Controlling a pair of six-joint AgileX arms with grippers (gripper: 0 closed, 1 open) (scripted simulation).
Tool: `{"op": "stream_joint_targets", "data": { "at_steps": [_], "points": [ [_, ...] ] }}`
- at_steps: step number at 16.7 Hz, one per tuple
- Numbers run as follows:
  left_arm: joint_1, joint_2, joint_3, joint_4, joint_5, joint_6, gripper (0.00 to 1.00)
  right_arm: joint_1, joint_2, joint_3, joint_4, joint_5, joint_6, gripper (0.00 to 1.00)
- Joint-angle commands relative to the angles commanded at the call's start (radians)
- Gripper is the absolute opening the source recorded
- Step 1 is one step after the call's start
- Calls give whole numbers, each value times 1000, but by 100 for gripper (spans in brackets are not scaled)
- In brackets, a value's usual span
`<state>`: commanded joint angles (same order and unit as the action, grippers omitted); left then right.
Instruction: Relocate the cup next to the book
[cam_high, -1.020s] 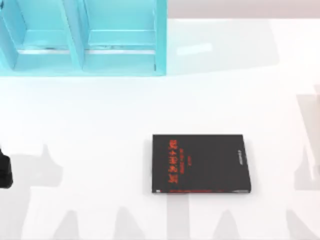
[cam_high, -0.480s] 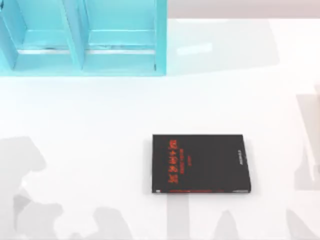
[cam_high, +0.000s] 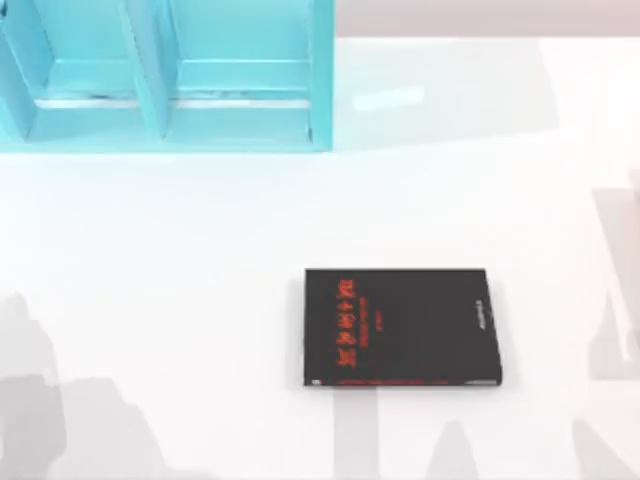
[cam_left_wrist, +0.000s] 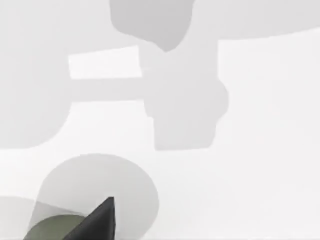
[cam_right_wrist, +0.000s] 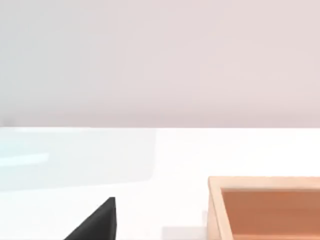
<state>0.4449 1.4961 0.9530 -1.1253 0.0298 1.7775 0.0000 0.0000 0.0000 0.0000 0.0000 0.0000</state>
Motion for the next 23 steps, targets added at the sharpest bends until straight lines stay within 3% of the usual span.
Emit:
{"op": "stream_joint_targets", "data": {
  "at_steps": [4,8,16,23],
  "points": [
    [118,105,189,-86,-14,293,100,0,0,0,0,0,0,100],
    [195,130,317,-102,-29,449,100,0,0,0,0,0,0,100],
    [199,132,313,-85,-30,459,100,0,0,0,0,0,0,100],
    [204,218,110,213,-31,463,100,0,0,0,0,0,0,100]
  ]
}}
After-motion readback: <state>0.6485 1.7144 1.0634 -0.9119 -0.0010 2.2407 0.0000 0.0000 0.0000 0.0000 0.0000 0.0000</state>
